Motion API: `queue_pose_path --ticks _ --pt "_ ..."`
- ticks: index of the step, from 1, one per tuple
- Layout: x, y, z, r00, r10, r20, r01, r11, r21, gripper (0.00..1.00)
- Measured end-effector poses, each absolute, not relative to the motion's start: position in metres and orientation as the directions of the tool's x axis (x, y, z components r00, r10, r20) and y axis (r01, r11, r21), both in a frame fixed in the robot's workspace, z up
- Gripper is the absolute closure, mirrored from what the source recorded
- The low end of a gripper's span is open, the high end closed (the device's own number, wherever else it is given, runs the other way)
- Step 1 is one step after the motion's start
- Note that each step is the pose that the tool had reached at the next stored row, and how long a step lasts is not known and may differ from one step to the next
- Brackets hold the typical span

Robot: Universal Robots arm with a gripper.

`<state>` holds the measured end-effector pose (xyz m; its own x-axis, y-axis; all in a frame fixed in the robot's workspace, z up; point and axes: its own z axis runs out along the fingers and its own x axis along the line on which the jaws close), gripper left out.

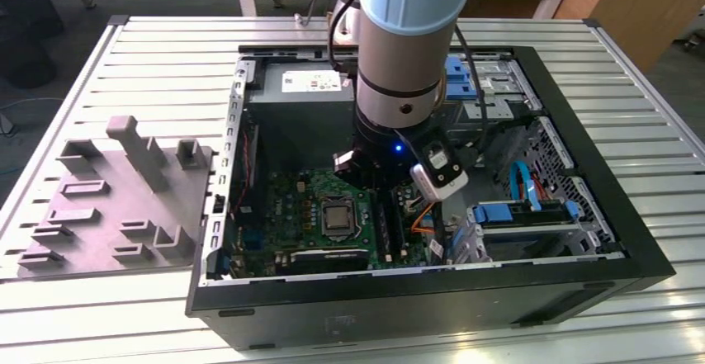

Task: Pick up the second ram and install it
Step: 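Insert the second ram into the second slot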

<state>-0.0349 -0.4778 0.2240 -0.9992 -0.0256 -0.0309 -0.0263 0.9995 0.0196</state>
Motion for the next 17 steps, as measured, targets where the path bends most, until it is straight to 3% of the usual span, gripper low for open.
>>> queue_pose_path --ticks 17 --pt "-0.0348 -0.4778 0.2237 -0.999 -0.014 -0.031 -0.015 1.000 0.021 0.89"
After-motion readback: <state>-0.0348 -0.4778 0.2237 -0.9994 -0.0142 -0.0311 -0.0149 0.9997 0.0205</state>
